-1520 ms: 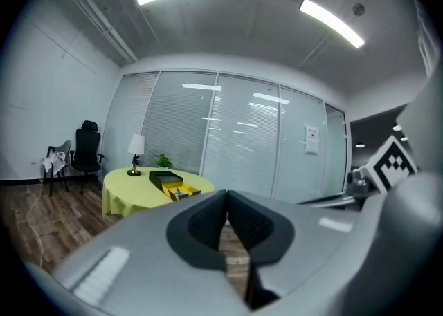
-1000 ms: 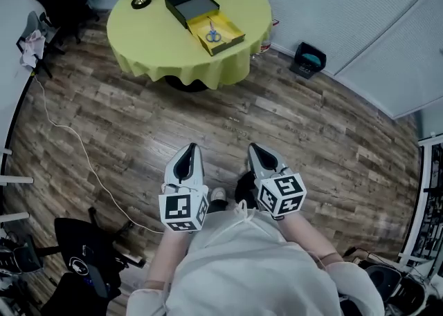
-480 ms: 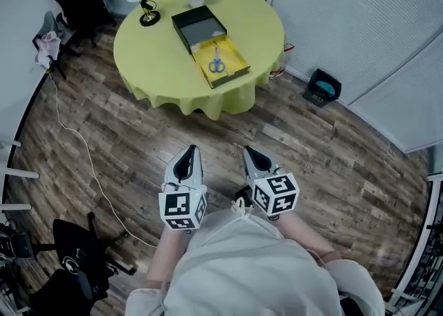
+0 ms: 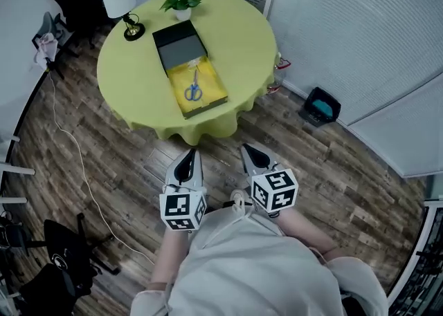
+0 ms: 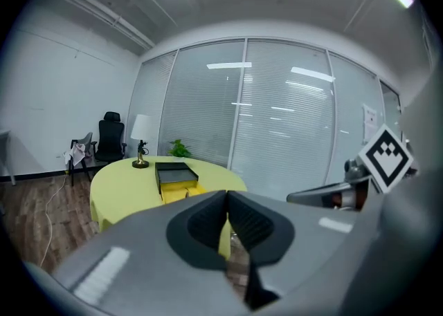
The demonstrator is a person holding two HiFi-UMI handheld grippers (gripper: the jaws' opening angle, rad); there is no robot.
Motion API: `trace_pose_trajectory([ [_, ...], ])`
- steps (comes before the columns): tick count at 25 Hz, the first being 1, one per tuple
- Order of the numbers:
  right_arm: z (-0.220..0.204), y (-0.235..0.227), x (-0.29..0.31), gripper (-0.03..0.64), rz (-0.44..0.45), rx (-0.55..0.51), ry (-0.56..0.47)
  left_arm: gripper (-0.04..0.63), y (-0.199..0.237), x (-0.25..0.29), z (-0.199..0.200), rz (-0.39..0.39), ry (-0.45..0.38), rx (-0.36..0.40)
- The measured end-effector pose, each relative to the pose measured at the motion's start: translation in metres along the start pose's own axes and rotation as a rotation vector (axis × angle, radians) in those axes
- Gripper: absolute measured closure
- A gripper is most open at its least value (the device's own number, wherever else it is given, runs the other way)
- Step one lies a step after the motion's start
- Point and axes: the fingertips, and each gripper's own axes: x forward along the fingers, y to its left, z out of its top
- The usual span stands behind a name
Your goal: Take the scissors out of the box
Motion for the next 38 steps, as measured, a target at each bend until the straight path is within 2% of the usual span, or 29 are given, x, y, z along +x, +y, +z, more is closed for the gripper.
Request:
trace_pose_trajectory([
  [4,0.009,-0.038,0.023,0.617,0.030,0.013,0.029,0.589,-0.010,0.039,-0.002,0.029,0.047,0.007],
  [9,0.015,-0.066,0.057,0.617,0.056,0.032,0.072,0.589,0.005,0.081,0.003,0.081,0.086,0.012],
  [12,0.028,-0.083,0.084,0.617,0.059,0.029,0.077,0.589,0.014,0.111,0.010,0.084,0.094,0.011],
  [24,0.108,-0.128,0.207,0.617,0.074,-0.034,0.097,0.589,0.089,0.227,0.049,0.129,0.088,-0.055],
  [30,0.126,-0.128,0.258,0.617,0.101,-0.076,0.118,0.589,0.123,0.262,0.038,0.143,0.147,-0.078],
  [35,0.125,-0.128,0.283,0.617,0.129,-0.114,0.151,0.589,0.137,0.279,0.010,0.181,0.229,-0.123],
  [38,0.123,-0.130,0.299,0.617,0.151,-0.130,0.176,0.589,0.143,0.289,-0.010,0.200,0.287,-0.112],
])
